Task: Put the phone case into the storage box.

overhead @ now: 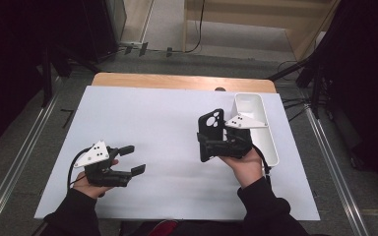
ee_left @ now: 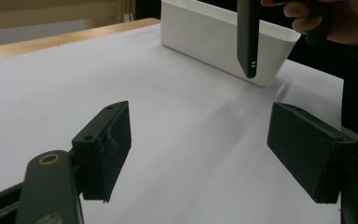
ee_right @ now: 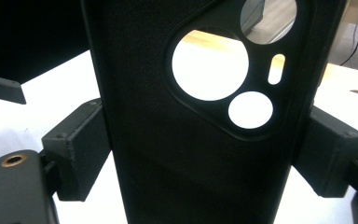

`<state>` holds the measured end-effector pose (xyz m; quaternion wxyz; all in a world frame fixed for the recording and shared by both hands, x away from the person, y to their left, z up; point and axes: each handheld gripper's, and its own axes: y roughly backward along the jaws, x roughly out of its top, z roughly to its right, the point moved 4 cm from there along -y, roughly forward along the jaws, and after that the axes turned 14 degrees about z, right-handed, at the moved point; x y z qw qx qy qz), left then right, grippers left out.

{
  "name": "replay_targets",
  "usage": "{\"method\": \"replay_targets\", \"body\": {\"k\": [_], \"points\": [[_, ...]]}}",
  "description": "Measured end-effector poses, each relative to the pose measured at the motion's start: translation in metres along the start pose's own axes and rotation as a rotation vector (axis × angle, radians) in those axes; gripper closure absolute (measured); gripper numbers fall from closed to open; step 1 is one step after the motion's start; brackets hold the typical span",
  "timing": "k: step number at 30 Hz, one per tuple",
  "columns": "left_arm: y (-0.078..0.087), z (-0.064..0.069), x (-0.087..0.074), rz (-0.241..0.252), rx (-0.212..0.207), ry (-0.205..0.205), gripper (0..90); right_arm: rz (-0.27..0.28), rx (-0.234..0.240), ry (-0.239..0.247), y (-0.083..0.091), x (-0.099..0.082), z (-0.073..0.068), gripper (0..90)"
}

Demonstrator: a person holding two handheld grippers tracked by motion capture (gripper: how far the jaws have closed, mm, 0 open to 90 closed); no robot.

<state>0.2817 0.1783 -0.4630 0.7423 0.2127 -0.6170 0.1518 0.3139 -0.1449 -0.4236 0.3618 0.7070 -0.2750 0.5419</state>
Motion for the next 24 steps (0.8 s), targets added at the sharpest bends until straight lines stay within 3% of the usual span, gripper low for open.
{"method": "replay_targets", "body": {"k": [9, 15, 24], "points": [[0.002, 0.000, -0.001, 0.002, 0.003, 0.001, 21.8, 0.020, 0.037, -0.024, 0.008, 0.012, 0.013, 12.7], [0.004, 0.000, -0.001, 0.001, 0.005, -0.001, 21.8, 0.010, 0.060, 0.007, 0.013, 0.019, 0.021, 12.7], [0.005, 0.000, -0.001, 0.000, 0.010, 0.003, 21.8, 0.019, 0.046, 0.017, 0.025, 0.028, 0.037, 12.8]]}}
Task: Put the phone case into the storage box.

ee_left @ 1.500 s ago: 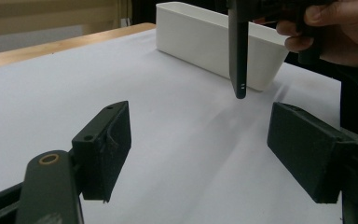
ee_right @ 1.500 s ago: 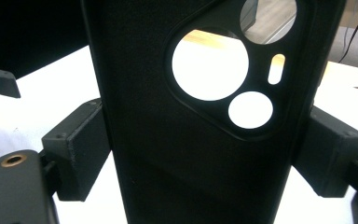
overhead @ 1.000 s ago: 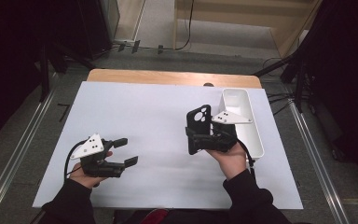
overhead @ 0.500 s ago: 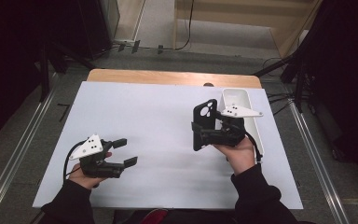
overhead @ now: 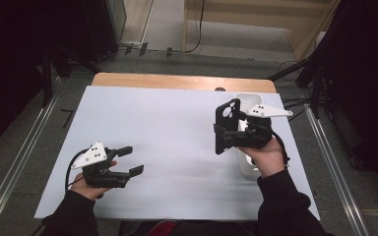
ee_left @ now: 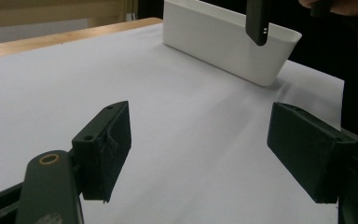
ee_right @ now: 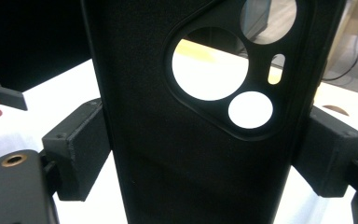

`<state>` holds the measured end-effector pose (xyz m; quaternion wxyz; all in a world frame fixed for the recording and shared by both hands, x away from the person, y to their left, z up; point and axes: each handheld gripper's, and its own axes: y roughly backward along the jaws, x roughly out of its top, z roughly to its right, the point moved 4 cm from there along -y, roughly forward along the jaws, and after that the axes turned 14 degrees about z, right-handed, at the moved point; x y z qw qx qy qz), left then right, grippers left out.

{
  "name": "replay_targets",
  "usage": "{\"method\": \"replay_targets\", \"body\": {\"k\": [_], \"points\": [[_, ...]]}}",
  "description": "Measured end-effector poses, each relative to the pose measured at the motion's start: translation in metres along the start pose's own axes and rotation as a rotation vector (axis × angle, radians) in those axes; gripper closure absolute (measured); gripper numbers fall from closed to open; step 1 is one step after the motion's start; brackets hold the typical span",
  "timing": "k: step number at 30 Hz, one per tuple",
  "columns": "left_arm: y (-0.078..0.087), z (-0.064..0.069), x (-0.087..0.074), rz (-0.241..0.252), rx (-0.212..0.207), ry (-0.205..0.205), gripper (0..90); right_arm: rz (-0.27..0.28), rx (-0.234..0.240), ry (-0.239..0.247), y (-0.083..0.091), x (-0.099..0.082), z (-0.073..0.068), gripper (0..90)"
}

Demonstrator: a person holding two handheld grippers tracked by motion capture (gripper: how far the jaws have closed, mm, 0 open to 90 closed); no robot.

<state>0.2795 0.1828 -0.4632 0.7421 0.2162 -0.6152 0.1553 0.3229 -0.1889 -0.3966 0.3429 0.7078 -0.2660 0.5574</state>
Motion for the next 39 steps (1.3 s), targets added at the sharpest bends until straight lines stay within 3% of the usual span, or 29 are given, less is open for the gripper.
{"method": "replay_targets", "body": {"k": [15, 27, 39], "points": [[0.000, 0.000, 0.000, -0.004, 0.001, 0.017, 21.9, 0.001, -0.092, -0.011, 0.010, 0.005, 0.027, 12.8], [0.000, 0.000, 0.001, 0.004, 0.000, 0.015, 21.8, -0.001, -0.157, -0.021, 0.002, 0.015, 0.047, 12.8], [0.000, -0.002, 0.001, 0.006, 0.004, 0.020, 21.9, -0.010, -0.208, -0.030, -0.016, 0.024, 0.071, 12.8]]}}
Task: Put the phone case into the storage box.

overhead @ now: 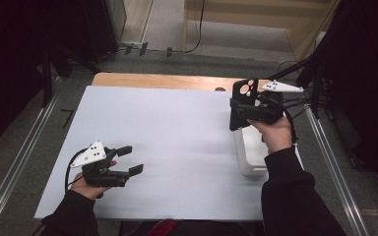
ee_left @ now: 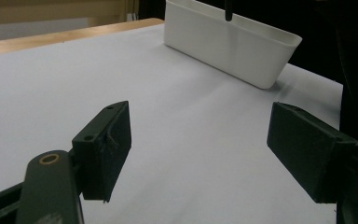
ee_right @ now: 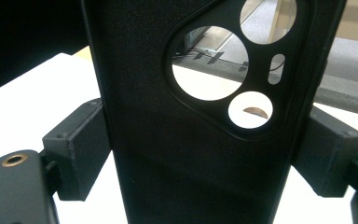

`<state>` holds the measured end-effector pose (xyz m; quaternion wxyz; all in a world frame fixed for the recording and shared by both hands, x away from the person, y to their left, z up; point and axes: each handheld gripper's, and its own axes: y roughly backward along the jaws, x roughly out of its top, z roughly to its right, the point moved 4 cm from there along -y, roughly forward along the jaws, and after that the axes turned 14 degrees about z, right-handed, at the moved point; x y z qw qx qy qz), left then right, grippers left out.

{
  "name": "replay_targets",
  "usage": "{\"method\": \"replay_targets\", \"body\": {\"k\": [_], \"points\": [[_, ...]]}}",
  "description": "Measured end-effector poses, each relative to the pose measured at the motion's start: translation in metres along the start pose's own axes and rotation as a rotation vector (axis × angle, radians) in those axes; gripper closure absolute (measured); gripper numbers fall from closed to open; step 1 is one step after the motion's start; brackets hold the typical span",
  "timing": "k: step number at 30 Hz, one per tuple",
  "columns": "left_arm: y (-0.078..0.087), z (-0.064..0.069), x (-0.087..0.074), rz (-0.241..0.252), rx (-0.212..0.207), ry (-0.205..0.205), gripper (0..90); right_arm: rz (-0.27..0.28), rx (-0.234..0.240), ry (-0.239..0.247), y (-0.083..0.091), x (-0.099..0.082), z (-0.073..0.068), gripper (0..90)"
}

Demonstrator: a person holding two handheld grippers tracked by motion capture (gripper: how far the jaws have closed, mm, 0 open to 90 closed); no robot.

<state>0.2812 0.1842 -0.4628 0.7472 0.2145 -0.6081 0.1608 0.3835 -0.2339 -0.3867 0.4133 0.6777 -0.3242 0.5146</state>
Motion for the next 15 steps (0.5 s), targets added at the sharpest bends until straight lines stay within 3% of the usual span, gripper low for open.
{"method": "replay_targets", "body": {"k": [15], "points": [[-0.001, 0.001, -0.001, -0.007, -0.006, 0.004, 21.9, 0.016, -0.051, -0.012, -0.010, 0.013, 0.023, 12.8]]}}
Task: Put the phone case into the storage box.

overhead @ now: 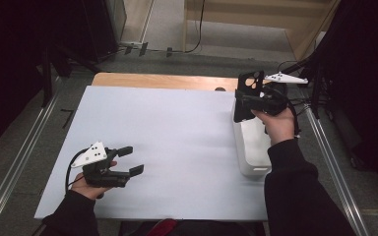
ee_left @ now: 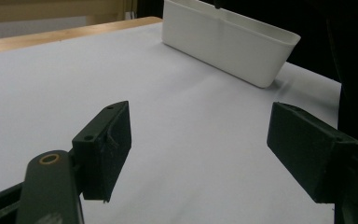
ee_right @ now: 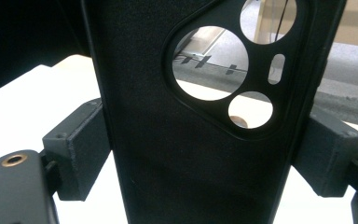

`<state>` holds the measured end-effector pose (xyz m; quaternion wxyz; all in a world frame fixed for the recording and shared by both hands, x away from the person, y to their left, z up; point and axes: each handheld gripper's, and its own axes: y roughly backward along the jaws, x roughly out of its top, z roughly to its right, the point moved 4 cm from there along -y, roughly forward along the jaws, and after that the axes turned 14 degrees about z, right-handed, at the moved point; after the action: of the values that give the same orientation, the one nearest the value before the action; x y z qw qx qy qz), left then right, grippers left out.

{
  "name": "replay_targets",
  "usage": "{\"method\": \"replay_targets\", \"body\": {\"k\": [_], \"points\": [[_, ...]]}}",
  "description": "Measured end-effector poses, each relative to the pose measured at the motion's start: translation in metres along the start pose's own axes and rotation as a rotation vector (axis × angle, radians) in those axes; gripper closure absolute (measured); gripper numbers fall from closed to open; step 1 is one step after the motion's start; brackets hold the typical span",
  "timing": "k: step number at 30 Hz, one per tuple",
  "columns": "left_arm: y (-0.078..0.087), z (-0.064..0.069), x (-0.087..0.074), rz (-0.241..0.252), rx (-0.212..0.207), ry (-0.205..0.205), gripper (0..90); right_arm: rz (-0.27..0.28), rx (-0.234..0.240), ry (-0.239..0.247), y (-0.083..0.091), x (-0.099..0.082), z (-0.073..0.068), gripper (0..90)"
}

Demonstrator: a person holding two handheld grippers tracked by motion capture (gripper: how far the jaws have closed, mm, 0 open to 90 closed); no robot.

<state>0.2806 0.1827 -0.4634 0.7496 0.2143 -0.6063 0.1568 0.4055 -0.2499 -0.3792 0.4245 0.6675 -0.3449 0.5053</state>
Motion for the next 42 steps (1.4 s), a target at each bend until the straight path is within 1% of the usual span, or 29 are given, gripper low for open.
{"method": "replay_targets", "body": {"k": [4, 7, 13, 15, 20, 24, 25, 27, 33, 36, 41, 42], "points": [[0.000, -0.001, 0.000, 0.005, 0.002, 0.007, 21.9, -0.005, -0.018, 0.001, -0.005, 0.006, 0.007, 12.8], [0.000, -0.001, 0.000, 0.006, 0.004, 0.006, 21.9, -0.001, -0.023, -0.024, -0.009, 0.010, 0.011, 12.8], [0.000, -0.001, 0.000, 0.002, 0.004, 0.004, 21.9, -0.007, -0.044, -0.015, -0.018, 0.018, 0.016, 12.8], [0.000, -0.001, -0.001, 0.002, 0.005, 0.005, 21.9, -0.008, -0.062, 0.007, -0.022, 0.020, 0.020, 12.7], [0.000, -0.001, 0.000, 0.003, 0.004, 0.003, 22.0, -0.004, -0.084, -0.017, -0.027, 0.022, 0.028, 12.8], [0.000, -0.002, 0.000, 0.005, 0.007, 0.007, 21.9, 0.002, -0.118, -0.008, -0.032, 0.025, 0.035, 12.8], [0.000, -0.002, 0.000, 0.005, 0.007, 0.009, 22.0, -0.001, -0.125, -0.018, -0.034, 0.025, 0.037, 12.8], [0.001, -0.002, 0.000, 0.005, 0.007, 0.011, 22.0, 0.000, -0.134, -0.023, -0.037, 0.025, 0.040, 12.8], [0.001, -0.002, 0.001, 0.011, 0.007, 0.022, 22.0, 0.008, -0.184, -0.021, -0.045, 0.021, 0.043, 12.7], [0.002, -0.003, 0.001, 0.011, 0.010, 0.018, 22.0, 0.019, -0.205, -0.038, -0.048, 0.020, 0.044, 12.7], [0.001, -0.003, 0.001, 0.010, 0.007, 0.015, 22.1, 0.033, -0.251, -0.032, -0.053, 0.017, 0.049, 12.7], [0.001, -0.003, 0.001, 0.013, 0.008, 0.018, 22.1, 0.032, -0.256, -0.037, -0.054, 0.016, 0.050, 12.7]]}}
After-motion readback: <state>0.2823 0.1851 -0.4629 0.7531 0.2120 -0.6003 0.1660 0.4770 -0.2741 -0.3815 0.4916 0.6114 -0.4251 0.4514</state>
